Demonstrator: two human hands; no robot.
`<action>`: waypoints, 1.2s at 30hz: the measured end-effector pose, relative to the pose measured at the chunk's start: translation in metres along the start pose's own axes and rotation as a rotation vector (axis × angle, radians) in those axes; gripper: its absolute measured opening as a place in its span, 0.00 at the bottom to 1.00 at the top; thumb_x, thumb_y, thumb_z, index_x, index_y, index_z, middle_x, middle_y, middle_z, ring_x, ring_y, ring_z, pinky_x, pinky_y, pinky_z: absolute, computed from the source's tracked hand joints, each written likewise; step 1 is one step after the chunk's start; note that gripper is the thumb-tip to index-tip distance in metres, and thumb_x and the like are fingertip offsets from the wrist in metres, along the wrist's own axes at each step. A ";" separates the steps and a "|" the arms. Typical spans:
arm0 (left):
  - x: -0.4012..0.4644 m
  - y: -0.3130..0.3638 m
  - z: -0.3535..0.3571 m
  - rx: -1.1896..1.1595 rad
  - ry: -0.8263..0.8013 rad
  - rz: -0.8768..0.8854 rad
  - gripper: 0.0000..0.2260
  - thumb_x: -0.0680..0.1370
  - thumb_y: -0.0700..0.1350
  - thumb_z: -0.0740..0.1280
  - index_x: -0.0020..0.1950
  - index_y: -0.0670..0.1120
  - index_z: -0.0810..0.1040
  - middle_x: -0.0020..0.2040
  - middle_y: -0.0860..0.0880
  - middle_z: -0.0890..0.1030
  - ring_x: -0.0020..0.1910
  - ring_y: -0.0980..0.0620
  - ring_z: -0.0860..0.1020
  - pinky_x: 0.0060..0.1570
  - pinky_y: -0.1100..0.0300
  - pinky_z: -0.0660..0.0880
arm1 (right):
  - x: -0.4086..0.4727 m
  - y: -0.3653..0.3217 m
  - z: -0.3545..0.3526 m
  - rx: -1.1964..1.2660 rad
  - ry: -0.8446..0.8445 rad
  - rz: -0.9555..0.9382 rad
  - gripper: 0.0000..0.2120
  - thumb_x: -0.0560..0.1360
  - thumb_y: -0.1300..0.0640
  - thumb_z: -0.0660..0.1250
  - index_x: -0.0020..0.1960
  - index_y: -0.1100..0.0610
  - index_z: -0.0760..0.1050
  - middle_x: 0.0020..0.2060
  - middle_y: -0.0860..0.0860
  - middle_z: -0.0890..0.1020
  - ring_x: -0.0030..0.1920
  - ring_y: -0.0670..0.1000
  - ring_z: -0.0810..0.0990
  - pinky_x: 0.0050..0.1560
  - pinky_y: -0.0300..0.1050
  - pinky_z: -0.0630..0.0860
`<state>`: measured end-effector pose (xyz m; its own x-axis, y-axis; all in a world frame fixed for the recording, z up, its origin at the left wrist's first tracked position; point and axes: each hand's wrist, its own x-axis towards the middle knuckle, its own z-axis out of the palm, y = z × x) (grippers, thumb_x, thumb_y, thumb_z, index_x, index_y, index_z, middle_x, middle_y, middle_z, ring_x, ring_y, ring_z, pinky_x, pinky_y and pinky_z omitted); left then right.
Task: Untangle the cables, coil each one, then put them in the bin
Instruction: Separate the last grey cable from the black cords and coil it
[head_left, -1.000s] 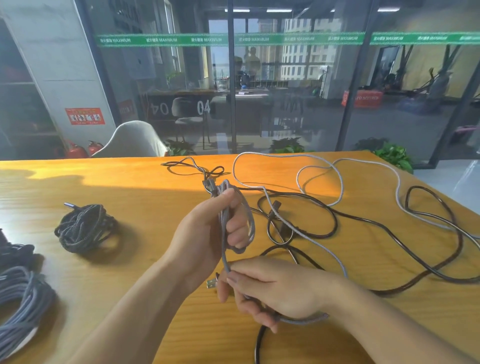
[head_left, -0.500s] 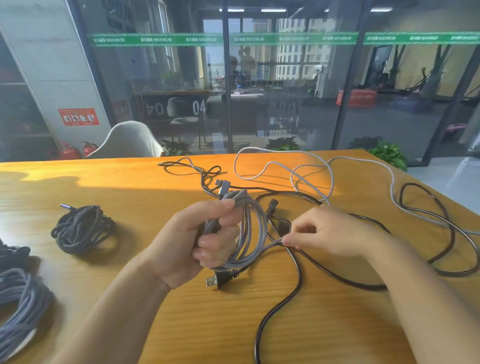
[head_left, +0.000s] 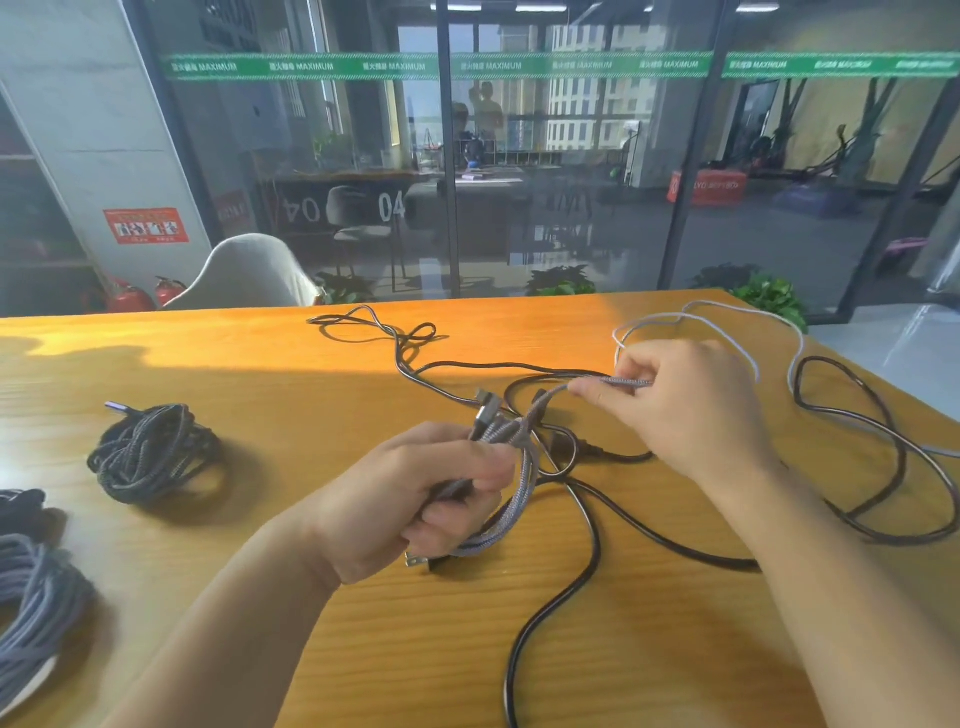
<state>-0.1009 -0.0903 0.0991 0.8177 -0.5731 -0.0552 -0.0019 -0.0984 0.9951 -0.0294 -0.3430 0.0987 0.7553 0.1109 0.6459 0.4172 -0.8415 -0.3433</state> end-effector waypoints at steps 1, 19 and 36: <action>0.001 -0.001 0.001 0.018 0.038 -0.006 0.16 0.80 0.49 0.63 0.37 0.46 0.62 0.29 0.50 0.60 0.25 0.53 0.56 0.26 0.59 0.51 | -0.003 -0.006 -0.001 0.077 0.062 -0.017 0.24 0.71 0.35 0.76 0.29 0.49 0.71 0.20 0.45 0.69 0.26 0.47 0.69 0.28 0.43 0.63; 0.024 -0.015 0.009 -0.078 0.372 0.151 0.20 0.86 0.55 0.51 0.45 0.41 0.69 0.33 0.46 0.63 0.31 0.47 0.59 0.32 0.55 0.59 | -0.045 -0.063 0.015 0.706 -0.422 -0.104 0.06 0.86 0.54 0.62 0.50 0.50 0.74 0.35 0.46 0.81 0.30 0.46 0.75 0.34 0.45 0.71; 0.013 -0.003 -0.004 -0.560 0.377 0.271 0.15 0.85 0.55 0.58 0.43 0.47 0.68 0.32 0.51 0.61 0.25 0.54 0.59 0.29 0.59 0.56 | -0.056 -0.069 0.039 0.537 -0.939 -0.266 0.17 0.88 0.47 0.56 0.45 0.51 0.75 0.31 0.48 0.75 0.32 0.47 0.72 0.38 0.44 0.70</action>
<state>-0.0882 -0.0943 0.0956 0.9734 -0.1884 0.1306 -0.0203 0.4968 0.8677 -0.0809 -0.2702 0.0595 0.5966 0.8011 0.0483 0.6158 -0.4183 -0.6677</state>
